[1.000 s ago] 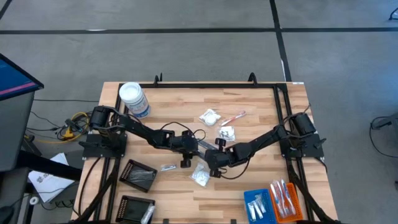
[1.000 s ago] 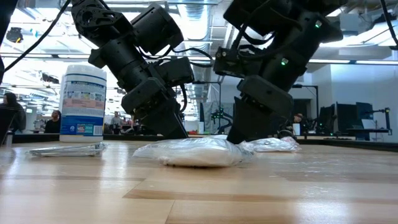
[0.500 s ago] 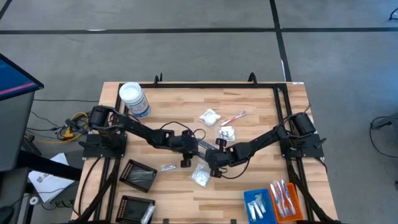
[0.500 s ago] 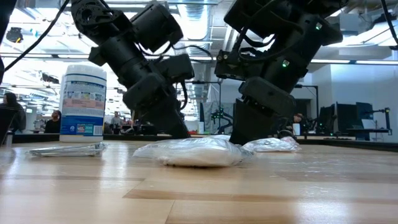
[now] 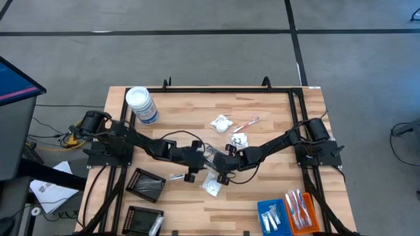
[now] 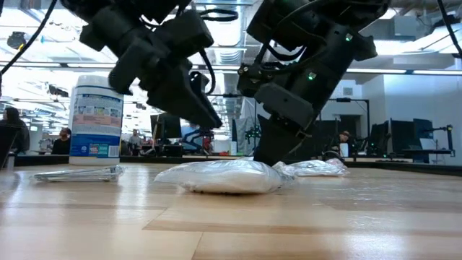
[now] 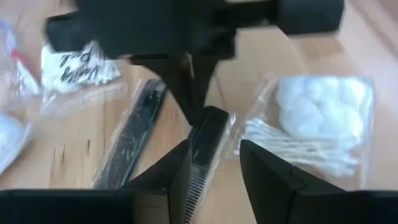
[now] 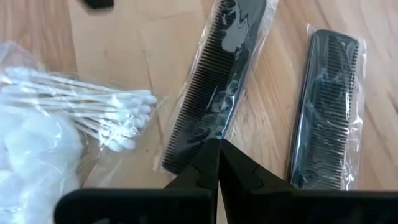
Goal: Pick & Place Travel size toiletries
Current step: Put the black comb into the top black bin
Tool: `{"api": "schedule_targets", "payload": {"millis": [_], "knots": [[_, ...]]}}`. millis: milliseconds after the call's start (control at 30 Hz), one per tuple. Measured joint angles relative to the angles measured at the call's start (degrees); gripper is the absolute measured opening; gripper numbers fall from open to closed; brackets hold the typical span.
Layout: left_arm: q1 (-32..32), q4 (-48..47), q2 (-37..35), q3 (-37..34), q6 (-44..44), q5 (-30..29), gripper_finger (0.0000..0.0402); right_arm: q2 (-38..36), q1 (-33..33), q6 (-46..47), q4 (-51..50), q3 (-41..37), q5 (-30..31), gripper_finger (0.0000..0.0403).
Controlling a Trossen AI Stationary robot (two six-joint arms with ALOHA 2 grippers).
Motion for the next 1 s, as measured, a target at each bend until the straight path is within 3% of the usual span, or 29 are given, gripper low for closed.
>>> {"api": "schedule_targets", "payload": {"millis": [267,567,1000], "knots": [[-0.75,0.21,3.36,-0.52,3.54,-7.43,0.0166,-0.13,-0.68,1.69,-0.20,-0.09,-1.21,0.0000],[0.02,1.87,10.72,1.94,4.71,-7.80,0.0223,-0.17,-1.66,3.20,-0.55,-0.09,-3.40,0.0000],[-0.69,0.96,10.77,2.49,7.67,-10.28,0.0216,-0.17,-4.26,4.70,-0.52,-0.09,-8.42,0.0000]]}}
